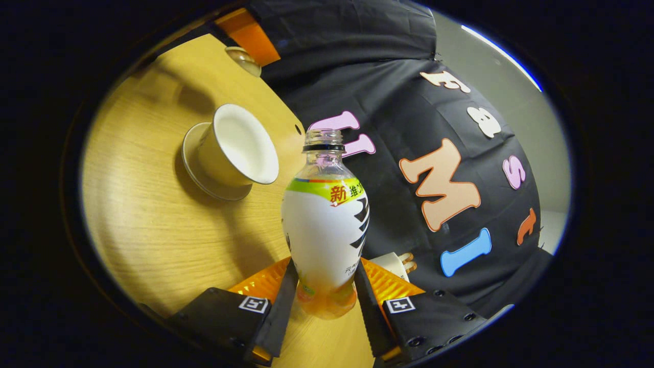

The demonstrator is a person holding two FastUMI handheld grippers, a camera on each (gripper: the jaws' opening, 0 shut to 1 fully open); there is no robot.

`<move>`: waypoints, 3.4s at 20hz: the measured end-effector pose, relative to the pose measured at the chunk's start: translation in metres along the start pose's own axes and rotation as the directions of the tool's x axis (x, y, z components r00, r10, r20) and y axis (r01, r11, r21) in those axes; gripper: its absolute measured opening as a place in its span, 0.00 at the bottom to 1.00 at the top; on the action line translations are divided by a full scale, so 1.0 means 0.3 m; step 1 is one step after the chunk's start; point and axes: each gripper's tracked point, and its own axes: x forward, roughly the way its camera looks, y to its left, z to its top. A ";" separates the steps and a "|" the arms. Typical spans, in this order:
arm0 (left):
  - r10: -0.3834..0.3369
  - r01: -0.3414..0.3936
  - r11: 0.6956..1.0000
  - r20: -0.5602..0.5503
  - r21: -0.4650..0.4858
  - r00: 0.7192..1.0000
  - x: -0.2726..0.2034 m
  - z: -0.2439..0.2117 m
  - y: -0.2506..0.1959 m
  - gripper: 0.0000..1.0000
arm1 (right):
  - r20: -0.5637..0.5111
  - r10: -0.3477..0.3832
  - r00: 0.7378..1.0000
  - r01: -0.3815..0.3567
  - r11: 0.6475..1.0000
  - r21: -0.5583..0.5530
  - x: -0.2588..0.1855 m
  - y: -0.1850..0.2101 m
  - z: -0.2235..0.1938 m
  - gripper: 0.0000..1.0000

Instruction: Open the teacup lid with one hand, grasp the water bottle and pour water into the teacup with the other hand; after pouring, place the water bottle on the coaster and then close the teacup lid.

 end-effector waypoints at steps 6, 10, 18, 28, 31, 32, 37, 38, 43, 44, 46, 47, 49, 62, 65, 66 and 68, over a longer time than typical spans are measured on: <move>-0.005 0.005 1.000 -0.005 -0.022 1.000 0.003 -0.017 0.002 0.24 | 0.001 -0.039 0.999 0.039 0.980 -0.197 0.018 0.010 -0.017 0.68; -0.002 0.002 1.000 -0.004 -0.024 1.000 0.000 -0.016 0.008 0.24 | 0.014 -0.055 0.998 0.057 0.962 -0.266 0.017 0.003 -0.007 0.68; -0.001 0.001 1.000 0.013 -0.020 1.000 -0.007 0.004 0.009 0.24 | 0.052 -0.074 0.996 0.088 0.910 -0.405 0.022 -0.024 0.020 0.68; -0.012 0.012 0.999 0.014 -0.032 1.000 -0.017 0.005 -0.002 0.24 | 0.113 -0.103 0.988 0.149 0.813 -0.563 0.028 -0.065 0.061 0.67; -0.008 0.009 1.000 0.016 -0.030 1.000 -0.013 0.008 0.003 0.24 | 0.130 -0.107 0.986 0.164 0.790 -0.590 0.016 -0.065 0.078 0.67; -0.008 0.009 0.999 0.015 -0.031 1.000 -0.014 0.008 0.003 0.24 | 0.135 -0.108 0.985 0.168 0.781 -0.602 0.012 -0.064 0.089 0.67; -0.012 0.012 0.999 0.016 -0.034 1.000 -0.020 0.012 0.000 0.24 | 0.159 -0.106 0.982 0.185 0.733 -0.655 0.034 -0.130 0.140 0.67; -0.014 0.014 0.999 0.015 -0.035 1.000 -0.020 0.008 -0.001 0.24 | 0.165 -0.106 0.981 0.190 0.723 -0.664 0.035 -0.137 0.147 0.67; -0.016 0.016 0.999 0.014 -0.039 1.000 -0.017 0.009 -0.001 0.24 | 0.195 -0.100 0.976 0.212 0.660 -0.721 0.018 -0.143 0.180 0.67; -0.015 0.016 0.999 0.014 -0.039 1.000 -0.018 0.006 -0.001 0.24 | 0.204 -0.098 0.974 0.218 0.645 -0.733 0.019 -0.147 0.187 0.67; -0.016 0.017 0.999 0.011 -0.042 1.000 -0.019 0.006 -0.002 0.24 | 0.209 -0.093 0.973 0.221 0.625 -0.749 0.021 -0.151 0.192 0.67; -0.018 0.018 0.999 0.011 -0.044 1.000 -0.020 0.007 -0.003 0.24 | 0.213 -0.093 0.973 0.224 0.616 -0.755 0.019 -0.154 0.196 0.67; -0.022 0.022 0.999 0.006 -0.047 1.000 -0.017 0.001 -0.009 0.24 | 0.215 -0.091 0.972 0.226 0.599 -0.768 0.009 -0.154 0.207 0.67; -0.026 0.026 0.999 0.011 -0.031 1.000 -0.013 0.030 -0.037 0.24 | 0.076 -0.050 0.996 0.080 0.886 -0.458 -0.004 -0.075 0.092 0.68; -0.035 0.035 0.999 0.011 -0.030 0.999 -0.006 0.041 -0.059 0.24 | 0.031 -0.016 0.999 0.024 0.959 -0.284 -0.008 -0.055 0.067 0.65; -0.039 0.039 0.999 0.011 -0.030 0.999 -0.005 0.043 -0.066 0.24 | 0.027 -0.004 1.000 0.010 0.975 -0.223 -0.013 -0.047 0.064 0.63; -0.046 0.046 0.999 0.014 -0.028 0.999 -0.003 0.053 -0.081 0.24 | 0.026 -0.001 1.000 0.004 0.992 -0.124 -0.019 -0.064 0.071 0.64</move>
